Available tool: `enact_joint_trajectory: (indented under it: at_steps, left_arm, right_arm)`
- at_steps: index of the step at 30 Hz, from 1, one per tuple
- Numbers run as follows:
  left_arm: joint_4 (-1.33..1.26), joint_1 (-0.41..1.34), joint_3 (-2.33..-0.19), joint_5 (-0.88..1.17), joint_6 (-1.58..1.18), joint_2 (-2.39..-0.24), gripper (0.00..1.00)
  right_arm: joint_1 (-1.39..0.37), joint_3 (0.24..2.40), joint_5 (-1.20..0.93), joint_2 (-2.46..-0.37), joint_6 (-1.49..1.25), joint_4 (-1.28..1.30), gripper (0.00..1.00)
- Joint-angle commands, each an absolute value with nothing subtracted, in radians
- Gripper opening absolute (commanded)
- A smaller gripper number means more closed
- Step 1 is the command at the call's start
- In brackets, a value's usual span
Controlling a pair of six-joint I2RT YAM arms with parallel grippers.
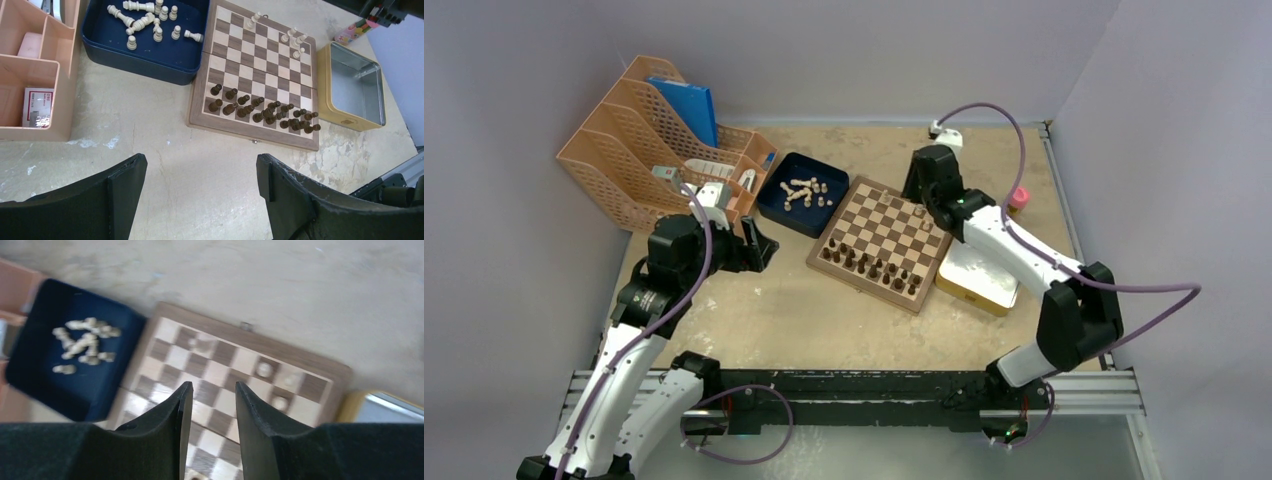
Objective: Set up the chess pieces on the board
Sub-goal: Pick up the chess piece from the storage box.
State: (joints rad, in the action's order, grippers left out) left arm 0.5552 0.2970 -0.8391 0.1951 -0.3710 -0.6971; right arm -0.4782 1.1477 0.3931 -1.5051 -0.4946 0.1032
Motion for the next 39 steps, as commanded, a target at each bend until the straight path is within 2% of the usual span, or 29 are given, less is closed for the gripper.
enact_joint_trajectory:
  at_steps: [1,7,14,22,30,39]
  left_arm:
    - [0.514,0.302,-0.847,0.174,-0.357,-0.677,0.81]
    - [0.512,0.302,-0.847,0.168,-0.357,-0.666,0.81]
    - [0.520,0.302,-0.846,0.147,-0.360,-0.646,0.81]
    - [0.522,0.302,-0.846,0.138,-0.360,-0.634,0.81]
    - [0.520,0.302,-0.845,0.143,-0.359,-0.635,0.81]
    - [0.518,0.302,-0.845,0.144,-0.357,-0.635,0.81]
  right_arm:
    - [-0.569,1.286,0.339,-1.563,-0.424,0.029,0.40]
    - [-0.673,1.516,0.352,-1.768,-0.353,0.080,0.38]
    - [-0.713,1.734,0.259,-1.992,-0.291,0.065,0.37]
    - [-0.744,2.029,0.286,-2.276,-0.247,0.228,0.36]
    - [-0.746,2.130,0.292,-2.378,-0.198,0.282,0.35]
    - [-0.747,2.116,0.297,-2.403,-0.194,0.289,0.34]
